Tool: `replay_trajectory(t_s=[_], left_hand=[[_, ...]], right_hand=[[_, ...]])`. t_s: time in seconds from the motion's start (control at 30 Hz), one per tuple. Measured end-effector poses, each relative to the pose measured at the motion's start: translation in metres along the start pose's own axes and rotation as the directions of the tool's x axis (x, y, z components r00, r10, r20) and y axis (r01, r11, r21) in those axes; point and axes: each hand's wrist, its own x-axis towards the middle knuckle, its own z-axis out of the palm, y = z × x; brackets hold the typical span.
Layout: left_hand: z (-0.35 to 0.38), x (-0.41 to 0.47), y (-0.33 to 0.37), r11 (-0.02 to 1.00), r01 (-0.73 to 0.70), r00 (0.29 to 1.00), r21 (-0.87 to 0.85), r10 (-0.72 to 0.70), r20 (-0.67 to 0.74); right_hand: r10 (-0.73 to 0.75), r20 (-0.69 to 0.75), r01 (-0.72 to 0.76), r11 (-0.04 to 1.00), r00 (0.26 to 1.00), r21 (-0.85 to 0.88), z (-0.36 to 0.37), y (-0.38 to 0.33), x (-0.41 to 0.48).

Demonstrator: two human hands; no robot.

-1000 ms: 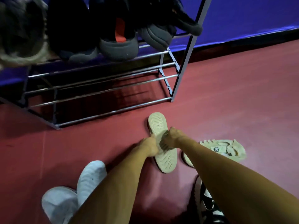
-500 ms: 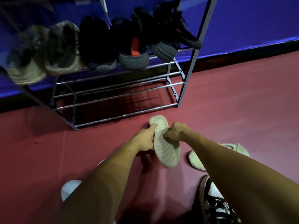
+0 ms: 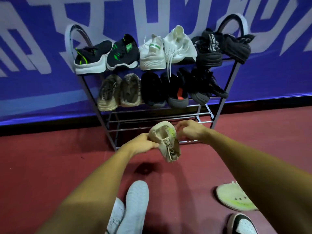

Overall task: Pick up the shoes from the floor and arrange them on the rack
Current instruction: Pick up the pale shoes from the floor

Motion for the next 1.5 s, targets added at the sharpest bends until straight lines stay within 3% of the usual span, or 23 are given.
replay_trajectory(t_s=[0.13,0.23,0.3,0.33,0.4,0.47,0.5,0.63,0.77,0.87,1.03,1.27,1.5], left_hand=[[-0.002,-0.008,-0.034,0.937,0.076,0.989,-0.340,-0.116,-0.096],[-0.003,-0.006,-0.057,0.919,0.086,0.967,-0.385,-0.170,-0.189],[-0.003,-0.006,-0.069,0.943,0.101,0.952,-0.318,-0.184,-0.243],[-0.005,-0.009,-0.073,0.963,0.119,0.961,-0.241,-0.173,-0.217],[-0.005,-0.019,-0.084,0.983,0.145,0.989,-0.115,-0.147,-0.004],[-0.004,-0.027,-0.092,0.974,0.196,0.968,-0.114,-0.174,0.180],[-0.005,-0.027,-0.096,0.963,0.218,0.962,-0.156,-0.185,0.201],[-0.017,-0.011,-0.115,0.897,0.245,0.969,-0.367,-0.243,0.054],[-0.033,0.011,-0.124,0.814,0.205,0.939,-0.544,-0.320,-0.126],[-0.044,0.028,-0.129,0.797,0.158,0.915,-0.583,-0.340,-0.218],[-0.064,0.047,-0.133,0.796,0.043,0.852,-0.603,-0.344,-0.394],[-0.092,0.066,-0.143,0.783,0.027,0.848,-0.621,-0.347,-0.401],[-0.090,0.068,-0.147,0.725,0.081,0.877,-0.684,-0.378,-0.297]], right_hand=[[0.008,-0.012,-0.005,0.965,1.000,0.261,0.043,-0.006,0.003],[0.047,-0.096,-0.011,0.939,0.994,0.343,0.077,-0.001,0.018],[0.072,-0.125,-0.019,0.925,0.990,0.378,0.094,0.003,0.032],[0.092,-0.144,-0.031,0.924,0.985,0.381,0.101,0.005,0.040],[0.132,-0.193,-0.051,0.925,0.972,0.377,0.111,0.005,0.056],[0.168,-0.221,-0.079,0.929,0.961,0.361,0.119,0.000,0.072],[0.177,-0.222,-0.089,0.930,0.959,0.358,0.122,-0.003,0.079],[0.140,-0.232,-0.045,0.927,0.963,0.373,0.131,-0.023,0.100],[0.068,-0.069,-0.028,0.886,0.995,0.462,0.143,-0.036,0.115],[0.006,0.026,-0.018,0.881,1.000,0.472,0.152,-0.045,0.122],[0.036,0.119,-0.084,0.899,0.992,0.431,0.157,-0.055,0.133],[-0.019,0.220,-0.081,0.896,0.975,0.436,0.178,-0.059,0.157],[-0.067,0.073,0.021,0.862,0.995,0.506,0.194,-0.064,0.161]])
